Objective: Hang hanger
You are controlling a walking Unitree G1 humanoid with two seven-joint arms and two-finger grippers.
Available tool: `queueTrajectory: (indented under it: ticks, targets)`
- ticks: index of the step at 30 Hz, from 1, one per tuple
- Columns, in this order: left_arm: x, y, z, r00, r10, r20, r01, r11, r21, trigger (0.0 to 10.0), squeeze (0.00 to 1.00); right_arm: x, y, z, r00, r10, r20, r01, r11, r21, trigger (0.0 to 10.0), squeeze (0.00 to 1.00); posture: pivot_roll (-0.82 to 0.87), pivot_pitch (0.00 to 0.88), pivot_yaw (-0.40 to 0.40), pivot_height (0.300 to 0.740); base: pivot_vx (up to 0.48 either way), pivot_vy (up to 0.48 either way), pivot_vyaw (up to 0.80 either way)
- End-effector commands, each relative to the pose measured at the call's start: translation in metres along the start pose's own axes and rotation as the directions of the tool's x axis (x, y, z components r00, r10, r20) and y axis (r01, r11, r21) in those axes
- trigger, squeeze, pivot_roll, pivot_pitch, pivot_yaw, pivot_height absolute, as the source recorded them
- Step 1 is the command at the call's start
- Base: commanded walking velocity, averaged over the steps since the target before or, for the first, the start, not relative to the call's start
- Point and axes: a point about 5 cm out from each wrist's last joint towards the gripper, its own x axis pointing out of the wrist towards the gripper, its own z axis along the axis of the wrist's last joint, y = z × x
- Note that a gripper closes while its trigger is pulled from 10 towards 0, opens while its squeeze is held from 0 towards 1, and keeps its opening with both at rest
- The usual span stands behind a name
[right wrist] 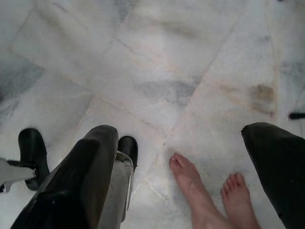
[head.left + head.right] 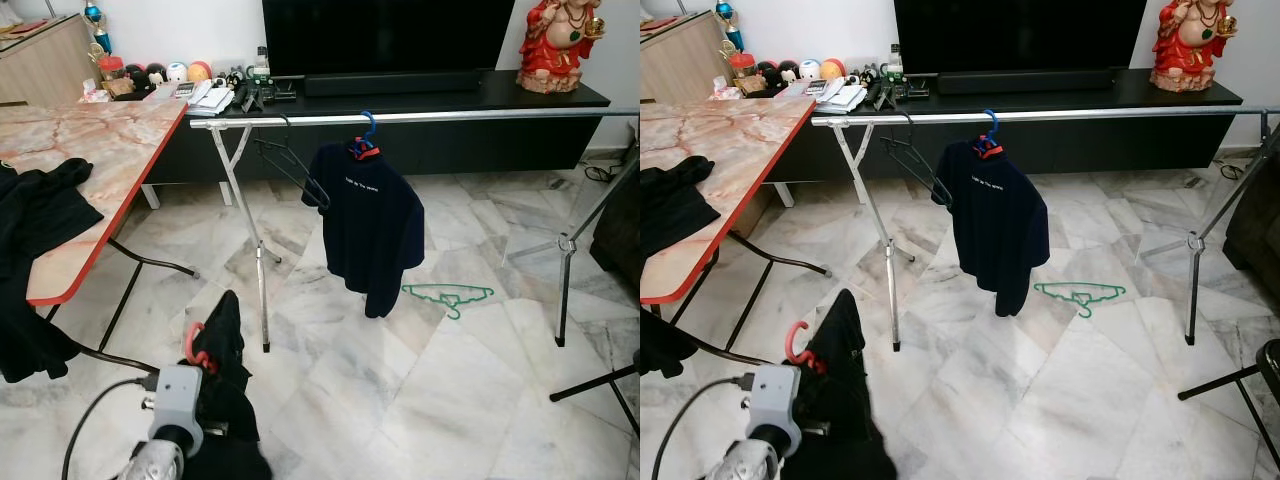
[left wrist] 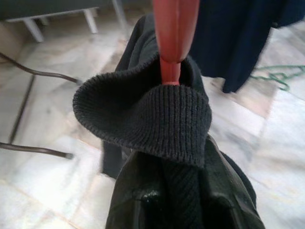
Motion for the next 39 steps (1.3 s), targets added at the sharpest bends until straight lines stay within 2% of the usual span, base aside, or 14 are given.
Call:
queueTrajectory:
  ticks: [1, 3, 9, 11, 13, 19, 25, 31, 39]
  targets:
    - [-0.004, 0.000, 0.011, 0.999, -0.024, 0.031, 0.024, 1.000, -0.002, 10.0, 0.00, -0.001, -0.004, -0.003, 1.000, -0.013, -0.006, 0.013, 0.999, 0.036, 10.0, 0.00, 0.02, 0.070, 0.045, 0.740, 0.000, 0.000, 0.00]
    - [-0.008, 0.000, 0.008, 1.000, -0.018, 0.013, 0.018, 0.998, -0.054, 10.0, 0.00, 0.000, -0.002, 0.000, 1.000, -0.003, 0.006, 0.003, 1.000, 0.005, 10.0, 0.00, 0.03, 0.061, 0.049, 0.740, 0.000, 0.000, 0.00]
    - [-0.012, -0.002, 0.012, 0.999, -0.026, 0.021, 0.027, 0.998, -0.062, 10.0, 0.00, -0.001, -0.003, -0.002, 1.000, 0.006, 0.012, -0.006, 1.000, 0.010, 10.0, 0.00, 0.02, 0.051, 0.052, 0.740, 0.000, 0.000, 0.00]
    - [-0.015, -0.002, 0.016, 0.999, -0.026, 0.021, 0.028, 0.995, -0.096, 10.0, 0.00, -0.002, -0.006, -0.005, 1.000, -0.001, 0.002, 0.001, 1.000, 0.011, 10.0, 0.00, 0.03, 0.036, 0.047, 0.740, 0.000, 0.000, 0.00]
    - [-0.018, 0.001, 0.019, 0.997, -0.072, 0.018, 0.073, 0.996, -0.052, 10.0, 0.00, -0.003, -0.009, -0.009, 1.000, -0.015, -0.014, 0.015, 1.000, 0.007, 10.0, 0.00, 0.03, 0.027, 0.050, 0.740, 0.000, 0.000, 0.00]
    - [-0.019, 0.009, 0.016, 0.998, -0.063, 0.002, 0.063, 0.998, -0.032, 10.0, 0.00, -0.003, -0.002, -0.011, 1.000, -0.001, -0.024, 0.000, 1.000, -0.010, 10.0, 0.00, 0.02, 0.015, 0.058, 0.740, 0.000, 0.000, 0.00]
    - [-0.008, 0.000, 0.025, 0.998, -0.058, 0.040, 0.059, 0.998, -0.029, 10.0, 0.00, -0.003, -0.002, -0.011, 1.000, 0.018, -0.025, -0.019, 0.999, -0.026, 10.0, 0.00, 0.03, 0.006, 0.050, 0.740, 0.041, 0.000, 0.00]
    - [-0.005, -0.001, 0.029, 0.996, -0.074, 0.045, 0.075, 0.997, -0.009, 10.0, 0.00, -0.002, 0.000, -0.006, 0.999, 0.036, -0.004, -0.036, 0.999, 0.011, 10.0, 0.00, 0.02, 0.029, 0.057, 0.740, 0.253, 0.000, 0.00]
    - [-0.003, 0.000, 0.030, 0.997, -0.065, 0.045, 0.066, 0.998, -0.015, 10.0, 0.00, -0.001, 0.002, -0.003, 0.999, 0.047, -0.010, -0.047, 0.999, -0.011, 10.0, 0.00, 0.02, 0.051, 0.054, 0.740, 0.274, 0.000, 0.00]
